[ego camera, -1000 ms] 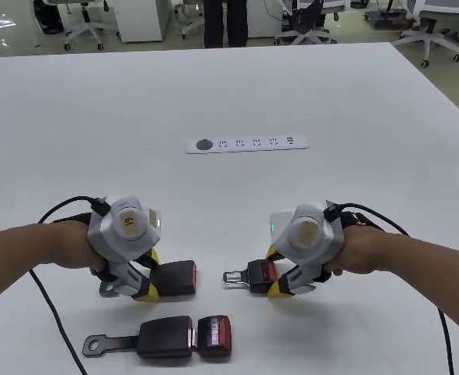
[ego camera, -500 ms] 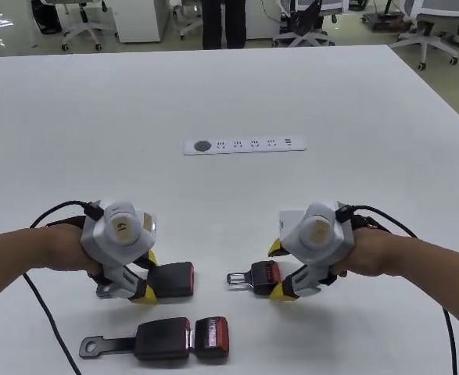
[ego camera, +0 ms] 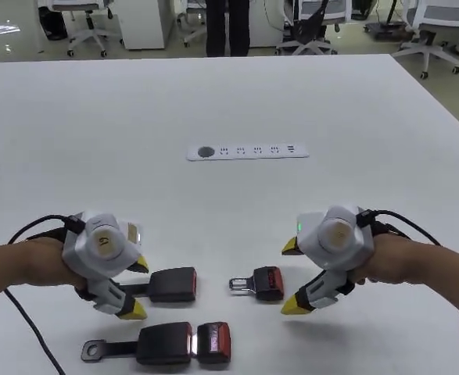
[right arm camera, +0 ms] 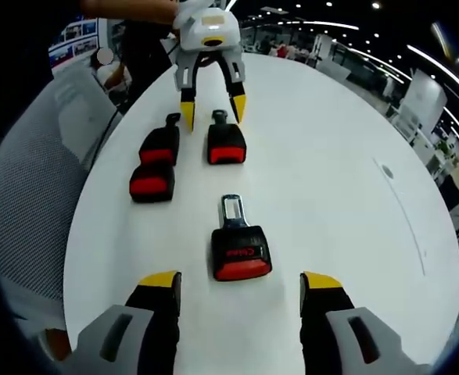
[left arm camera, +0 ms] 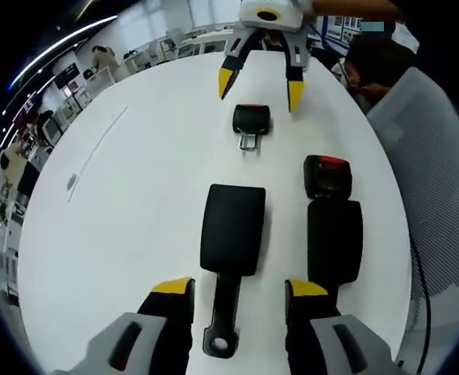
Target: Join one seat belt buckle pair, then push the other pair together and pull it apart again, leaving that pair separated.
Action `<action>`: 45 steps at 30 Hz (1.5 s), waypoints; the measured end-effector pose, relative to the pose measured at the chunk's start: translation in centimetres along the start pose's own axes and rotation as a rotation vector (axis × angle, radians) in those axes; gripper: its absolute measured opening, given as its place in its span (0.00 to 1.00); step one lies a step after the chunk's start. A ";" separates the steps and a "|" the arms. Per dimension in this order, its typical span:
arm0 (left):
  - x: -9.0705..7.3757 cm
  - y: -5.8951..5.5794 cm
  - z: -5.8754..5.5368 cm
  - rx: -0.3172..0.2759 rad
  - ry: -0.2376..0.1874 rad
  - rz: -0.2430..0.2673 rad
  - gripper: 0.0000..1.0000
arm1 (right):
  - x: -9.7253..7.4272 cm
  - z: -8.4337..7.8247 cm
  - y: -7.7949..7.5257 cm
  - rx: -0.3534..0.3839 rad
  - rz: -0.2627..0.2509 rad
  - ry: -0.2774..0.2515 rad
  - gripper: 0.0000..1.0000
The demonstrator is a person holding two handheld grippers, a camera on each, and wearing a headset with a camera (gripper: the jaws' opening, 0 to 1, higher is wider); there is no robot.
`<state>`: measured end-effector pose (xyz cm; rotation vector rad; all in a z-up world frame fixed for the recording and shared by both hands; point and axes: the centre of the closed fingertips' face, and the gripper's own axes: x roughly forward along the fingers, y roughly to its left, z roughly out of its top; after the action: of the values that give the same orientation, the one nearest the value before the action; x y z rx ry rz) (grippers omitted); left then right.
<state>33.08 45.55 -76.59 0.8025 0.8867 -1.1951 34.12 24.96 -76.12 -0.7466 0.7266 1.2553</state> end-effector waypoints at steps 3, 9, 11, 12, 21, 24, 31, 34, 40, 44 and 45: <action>-0.4 0.4 -0.4 -0.043 -0.027 0.016 0.49 | -0.4 -0.3 0.1 0.005 -0.003 -0.005 0.62; -1.1 0.2 -1.3 -0.128 -0.077 0.031 0.53 | -1.2 -1.1 0.5 0.028 -0.008 -0.005 0.65; -1.4 0.0 -1.7 -0.153 -0.091 0.031 0.54 | -1.5 -1.3 0.7 0.040 -0.012 -0.012 0.66; -1.6 -0.2 -1.8 -0.167 -0.098 0.035 0.54 | -1.6 -1.4 0.8 0.043 -0.014 -0.014 0.67; -2.8 -1.2 -3.4 -0.268 -0.159 0.067 0.57 | -2.6 -2.6 2.3 0.090 -0.031 -0.033 0.70; -3.3 -1.9 -3.2 -0.302 -0.189 0.083 0.58 | -2.8 -2.8 2.6 0.111 -0.044 -0.046 0.71; -4.2 -3.1 -3.2 -0.391 -0.273 0.139 0.62 | -3.7 -2.6 3.3 0.175 -0.094 -0.097 0.74; -4.8 -3.4 -3.7 -0.434 -0.313 0.170 0.63 | -4.2 -2.3 3.7 0.207 -0.117 -0.127 0.75; -5.5 -4.4 -4.3 -0.485 -0.362 0.227 0.66 | -4.5 -2.2 4.6 0.271 -0.170 -0.188 0.79; -6.0 -4.7 -4.3 -0.522 -0.418 0.271 0.69 | -4.6 -1.8 5.2 0.306 -0.203 -0.235 0.80; -6.1 -4.8 -4.2 -0.537 -0.440 0.287 0.69 | -4.6 -1.7 5.5 0.317 -0.207 -0.245 0.81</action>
<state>26.98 50.93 -73.18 0.2043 0.6511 -0.7789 27.86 21.86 -73.82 -0.3882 0.6111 0.9918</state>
